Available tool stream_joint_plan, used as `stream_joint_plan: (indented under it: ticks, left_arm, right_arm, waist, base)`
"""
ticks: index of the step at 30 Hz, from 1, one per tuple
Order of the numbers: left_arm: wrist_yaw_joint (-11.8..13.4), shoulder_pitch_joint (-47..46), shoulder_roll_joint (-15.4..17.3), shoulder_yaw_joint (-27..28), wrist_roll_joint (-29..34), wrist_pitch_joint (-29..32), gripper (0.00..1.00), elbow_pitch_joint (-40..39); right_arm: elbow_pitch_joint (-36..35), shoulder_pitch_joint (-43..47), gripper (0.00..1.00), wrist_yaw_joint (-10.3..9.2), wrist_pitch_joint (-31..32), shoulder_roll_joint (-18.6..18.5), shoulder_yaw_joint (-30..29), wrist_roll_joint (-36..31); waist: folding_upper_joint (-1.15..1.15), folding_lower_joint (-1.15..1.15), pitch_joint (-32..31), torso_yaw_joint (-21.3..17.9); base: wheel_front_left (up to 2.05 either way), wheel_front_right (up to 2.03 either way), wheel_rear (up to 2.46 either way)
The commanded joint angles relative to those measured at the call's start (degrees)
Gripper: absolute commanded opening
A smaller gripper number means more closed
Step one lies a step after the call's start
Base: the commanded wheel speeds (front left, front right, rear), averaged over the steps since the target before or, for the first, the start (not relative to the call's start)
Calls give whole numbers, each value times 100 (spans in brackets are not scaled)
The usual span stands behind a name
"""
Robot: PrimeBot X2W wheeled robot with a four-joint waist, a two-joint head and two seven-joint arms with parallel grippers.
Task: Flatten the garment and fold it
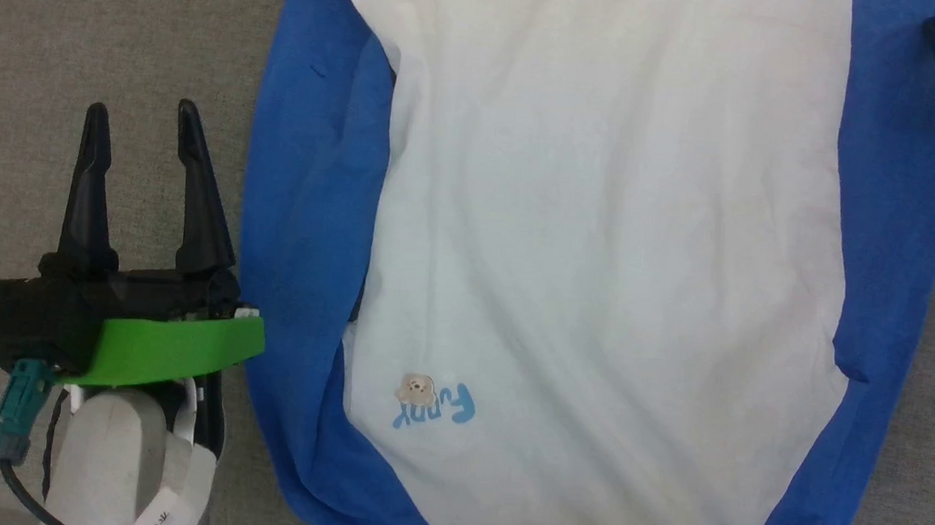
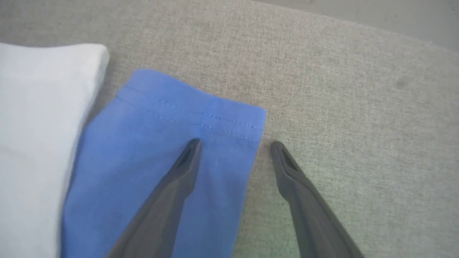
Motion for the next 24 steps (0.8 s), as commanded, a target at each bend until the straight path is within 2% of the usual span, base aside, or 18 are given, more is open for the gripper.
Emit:
stream_joint_plan:
  ticks: [1, 7, 11, 17, 24]
  left_arm:
    - [-71, -77, -68, 65, 117, -26, 100, 41]
    - [-201, 5, -169, 168, 126, -26, 100, 236]
    - [-262, 116, -214, 255, 110, -26, 100, 349]
    - [-338, 398, -249, 456, 97, -26, 100, 464]
    - [-390, 815, -271, 677, 107, -26, 100, 439]
  right_arm:
    - [205, 118, 0, -8, 92, 28, 11, 98]
    - [45, 204, 0, -8, -666, 56, -509, 466]
    - [-95, 541, 0, -8, -971, -98, -826, 784]
    - [-524, 1329, 0, -8, -990, -452, -1279, 1140]
    - [-1474, 2131, 0, -8, -534, -690, -1878, 1236]
  waist:
    - [0, -1, -71, -46]
    - [0, -1, -517, -145]
    - [0, -1, -955, -239]
    - [0, -1, -1683, -437]
    - [0, -1, -2292, -619]
  base:
    - [0, 0, 0]
    - [0, 0, 0]
    - [0, 0, 0]
    - [0, 0, 0]
    - [0, 0, 0]
